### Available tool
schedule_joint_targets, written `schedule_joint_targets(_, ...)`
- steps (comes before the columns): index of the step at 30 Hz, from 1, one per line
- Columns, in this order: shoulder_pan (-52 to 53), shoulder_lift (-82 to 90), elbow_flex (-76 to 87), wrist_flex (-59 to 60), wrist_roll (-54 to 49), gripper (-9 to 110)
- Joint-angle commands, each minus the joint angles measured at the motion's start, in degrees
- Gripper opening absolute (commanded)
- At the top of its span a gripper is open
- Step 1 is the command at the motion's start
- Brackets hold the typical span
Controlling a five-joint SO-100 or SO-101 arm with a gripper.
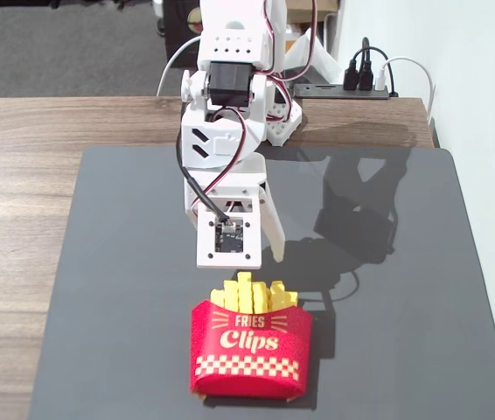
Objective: Grab a fry
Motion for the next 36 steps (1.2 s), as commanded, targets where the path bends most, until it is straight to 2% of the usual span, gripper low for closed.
schedule_joint_targets(1, -0.6, -0.3, -2.6, -1.5, 0.8, 31)
schedule_joint_targets(12, -1.7, -5.0, -4.7, -5.7, 3.7, 24)
schedule_joint_targets(36, -3.4, -7.8, -6.4, -7.3, 6.9, 6)
